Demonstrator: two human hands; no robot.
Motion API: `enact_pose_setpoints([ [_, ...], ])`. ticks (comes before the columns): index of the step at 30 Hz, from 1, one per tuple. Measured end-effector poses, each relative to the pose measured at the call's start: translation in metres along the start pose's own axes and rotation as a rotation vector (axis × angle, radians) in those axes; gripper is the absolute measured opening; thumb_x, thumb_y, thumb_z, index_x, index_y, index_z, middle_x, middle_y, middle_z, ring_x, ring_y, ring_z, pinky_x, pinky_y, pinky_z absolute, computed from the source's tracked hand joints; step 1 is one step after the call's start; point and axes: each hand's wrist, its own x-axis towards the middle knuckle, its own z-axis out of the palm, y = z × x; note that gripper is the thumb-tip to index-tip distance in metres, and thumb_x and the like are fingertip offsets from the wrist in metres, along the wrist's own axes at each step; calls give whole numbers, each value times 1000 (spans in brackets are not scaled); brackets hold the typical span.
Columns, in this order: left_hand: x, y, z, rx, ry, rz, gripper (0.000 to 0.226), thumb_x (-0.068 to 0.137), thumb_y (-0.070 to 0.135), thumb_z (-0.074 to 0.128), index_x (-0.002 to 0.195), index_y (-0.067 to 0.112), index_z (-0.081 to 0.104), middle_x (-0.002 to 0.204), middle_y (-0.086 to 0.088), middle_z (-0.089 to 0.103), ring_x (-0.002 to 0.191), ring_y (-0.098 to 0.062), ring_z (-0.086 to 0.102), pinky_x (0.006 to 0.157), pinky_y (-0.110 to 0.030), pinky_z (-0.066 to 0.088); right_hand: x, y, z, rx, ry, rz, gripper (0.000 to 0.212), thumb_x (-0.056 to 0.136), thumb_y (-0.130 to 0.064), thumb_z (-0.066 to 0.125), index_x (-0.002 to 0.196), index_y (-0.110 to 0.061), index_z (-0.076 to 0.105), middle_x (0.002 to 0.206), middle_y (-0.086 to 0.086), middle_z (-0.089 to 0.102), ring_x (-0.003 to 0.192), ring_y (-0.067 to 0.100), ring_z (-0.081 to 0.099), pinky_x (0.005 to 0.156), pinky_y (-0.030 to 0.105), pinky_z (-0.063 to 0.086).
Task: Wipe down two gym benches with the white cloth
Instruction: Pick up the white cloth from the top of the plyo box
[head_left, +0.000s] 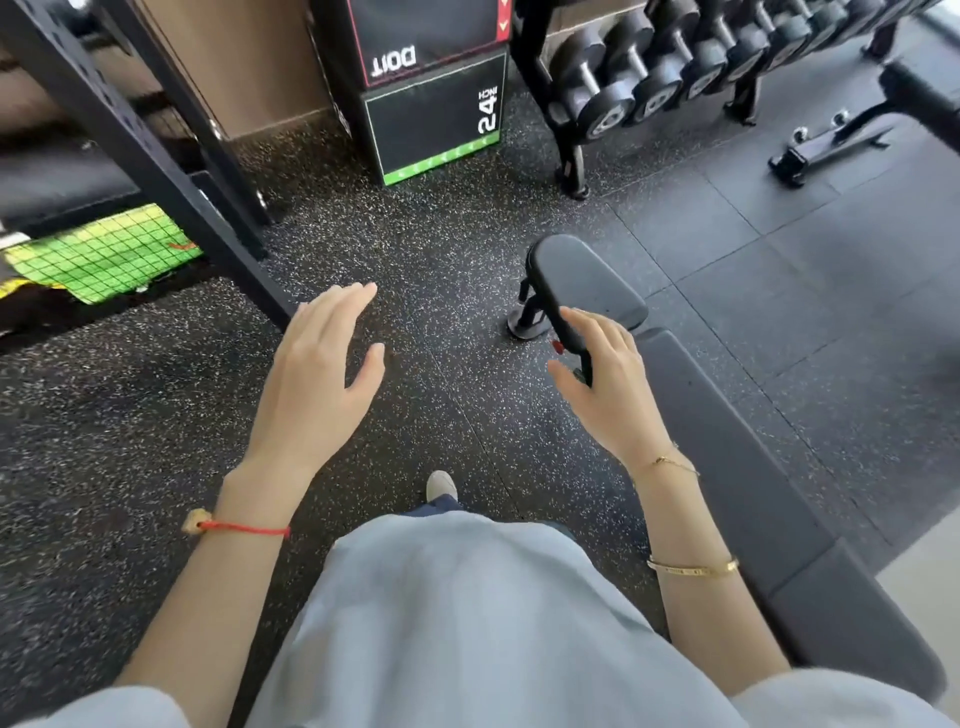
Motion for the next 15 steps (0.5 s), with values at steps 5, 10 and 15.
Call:
enact_pose_setpoints([
  [5, 54, -46, -25, 22, -1, -54, 50, 99, 24, 49, 148, 18, 38, 151, -1, 42, 145, -16, 30, 122, -44, 25, 75, -34, 22, 16, -25, -56, 52, 95, -25, 60, 144, -19, 43, 144, -2, 47, 139, 18, 34, 117, 42, 28],
  [10, 105, -80, -30, 9, 8, -110, 51, 99, 27, 48, 148, 21, 37, 152, 1, 41, 145, -15, 30, 122, -45, 25, 144, -47, 37, 4, -51, -98, 52, 94, -24, 61, 143, -17, 44, 143, 0, 49, 138, 20, 36, 117, 41, 28],
  [15, 173, -109, -24, 27, 34, -170, 50, 99, 27, 49, 148, 24, 36, 152, 3, 40, 145, -12, 29, 122, -42, 24, 231, -48, 56, -3, -89, -128, 51, 93, -23, 62, 142, -15, 46, 142, 1, 50, 136, 21, 39, 116, 36, 28],
])
